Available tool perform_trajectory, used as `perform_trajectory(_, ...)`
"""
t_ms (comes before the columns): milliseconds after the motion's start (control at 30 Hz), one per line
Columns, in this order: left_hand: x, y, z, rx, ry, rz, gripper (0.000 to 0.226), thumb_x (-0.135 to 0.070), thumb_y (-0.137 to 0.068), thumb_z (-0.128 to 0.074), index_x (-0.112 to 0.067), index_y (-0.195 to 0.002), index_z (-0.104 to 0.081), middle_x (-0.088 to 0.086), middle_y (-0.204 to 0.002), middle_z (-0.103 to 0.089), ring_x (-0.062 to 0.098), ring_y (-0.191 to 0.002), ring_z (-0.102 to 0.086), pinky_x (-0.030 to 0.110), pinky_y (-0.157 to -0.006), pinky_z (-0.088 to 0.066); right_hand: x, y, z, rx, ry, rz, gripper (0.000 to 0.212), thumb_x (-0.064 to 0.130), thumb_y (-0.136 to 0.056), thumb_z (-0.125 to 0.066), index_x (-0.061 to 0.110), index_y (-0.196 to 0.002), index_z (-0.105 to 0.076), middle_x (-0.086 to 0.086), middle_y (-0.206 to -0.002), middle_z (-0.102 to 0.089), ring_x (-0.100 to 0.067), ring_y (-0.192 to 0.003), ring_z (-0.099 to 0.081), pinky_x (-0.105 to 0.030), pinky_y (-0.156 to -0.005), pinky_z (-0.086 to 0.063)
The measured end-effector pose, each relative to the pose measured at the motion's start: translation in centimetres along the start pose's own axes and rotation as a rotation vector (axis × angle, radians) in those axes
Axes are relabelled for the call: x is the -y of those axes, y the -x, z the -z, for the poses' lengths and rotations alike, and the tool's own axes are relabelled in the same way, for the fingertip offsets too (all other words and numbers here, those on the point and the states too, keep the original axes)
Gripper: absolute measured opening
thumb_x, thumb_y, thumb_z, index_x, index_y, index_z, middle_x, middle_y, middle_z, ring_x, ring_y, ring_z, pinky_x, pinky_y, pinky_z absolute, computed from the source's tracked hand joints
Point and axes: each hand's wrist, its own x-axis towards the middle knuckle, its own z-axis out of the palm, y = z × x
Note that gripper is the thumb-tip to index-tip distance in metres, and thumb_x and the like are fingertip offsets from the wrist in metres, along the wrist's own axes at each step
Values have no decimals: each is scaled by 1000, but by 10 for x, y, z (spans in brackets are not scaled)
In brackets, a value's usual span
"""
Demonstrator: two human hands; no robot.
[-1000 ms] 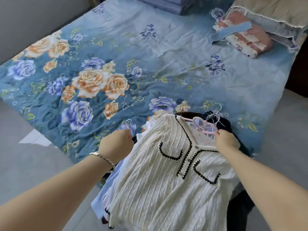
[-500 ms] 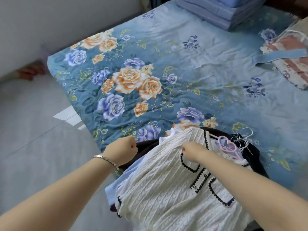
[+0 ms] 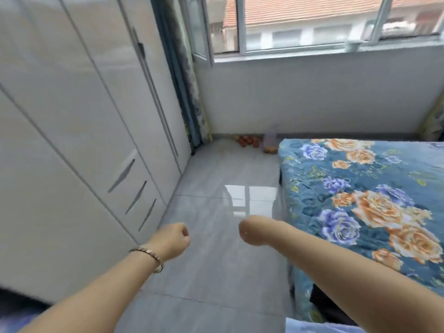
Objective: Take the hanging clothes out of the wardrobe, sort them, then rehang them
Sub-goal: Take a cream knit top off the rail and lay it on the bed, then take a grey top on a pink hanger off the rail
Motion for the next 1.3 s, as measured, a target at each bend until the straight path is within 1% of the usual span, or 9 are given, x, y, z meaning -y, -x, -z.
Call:
perform_trajectory(200, 180, 53, 106, -276, 98, 289, 18, -27, -91, -45, -23, -103, -58, 2, -115, -63, 23, -106, -59, 29, -89, -46, 209, -53, 107, -59, 192, 362, 34, 11, -98, -33, 0, -123, -52, -17, -133, -50, -32, -121, -49, -35, -98, -40)
perform_trajectory(333, 260, 103, 164, -406, 79, 457, 10, -24, -90, -44, -25, -94, -53, -2, -111, -62, 22, -102, -58, 27, -82, -43, 319, -66, 157, -105, 325, 520, 21, 17, -97, -41, 15, -77, -50, -13, -105, -53, -23, -95, -53, -32, -81, -42)
perform_trajectory(400, 297, 131, 185, -453, 68, 553, 17, -24, -90, -42, -23, -101, -55, -3, -109, -61, 21, -99, -58, 27, -78, -43, 375, -69, 179, -141, 309, 609, 9, 19, -95, -45, 19, -90, -53, -6, -95, -49, -18, -86, -45, -28, -76, -38)
perform_trajectory(567, 363, 194, 220, -571, 50, 784, 16, -24, -93, -41, -22, -99, -55, -9, -86, -53, 13, -78, -51, 20, -55, -32, 487, -76, 224, -207, 402, 881, 29, 16, -94, -43, 3, -113, -61, -7, -100, -57, -21, -90, -53, -28, -81, -44)
perform_trajectory(667, 388, 223, 235, -615, 58, 940, 16, -23, -93, -40, -21, -98, -55, -8, -86, -55, 12, -76, -52, 22, -57, -34, 537, -78, 249, -243, 469, 1026, 33, 14, -96, -37, 3, -118, -59, -12, -122, -58, -29, -110, -56, -33, -93, -48)
perform_trajectory(767, 408, 248, 249, -666, 78, 1079, 15, -21, -93, -41, -21, -97, -55, -6, -92, -57, 14, -80, -54, 21, -58, -35, 584, -75, 271, -259, 475, 1156, 33, 18, -98, -36, 7, -122, -57, -10, -124, -56, -26, -110, -55, -31, -89, -44)
perform_trajectory(967, 444, 305, 282, -719, 76, 1300, 15, -24, -94, -42, -19, -92, -56, -2, -98, -61, 17, -85, -56, 26, -67, -42, 675, -61, 301, -263, 401, 1356, 23, 15, -96, -38, 9, -100, -60, -4, -91, -54, -16, -76, -51, -20, -64, -42)
perform_trajectory(1167, 483, 348, 320, -779, 64, 1430, 15, -22, -94, -44, -19, -97, -58, 0, -106, -62, 19, -91, -57, 23, -59, -39, 763, -42, 319, -333, 125, 1473, 29, 19, -95, -41, 6, -108, -64, -10, -104, -64, -21, -88, -57, -33, -83, -48)
perform_trajectory(1300, 512, 367, 347, -839, -13, 1433, 18, -24, -95, -43, -19, -103, -58, 1, -111, -61, 19, -90, -51, 25, -68, -38, 827, -34, 331, -310, -118, 1443, 26, 26, -97, -42, 9, -85, -58, -6, -75, -56, -19, -66, -54, -30, -68, -48)
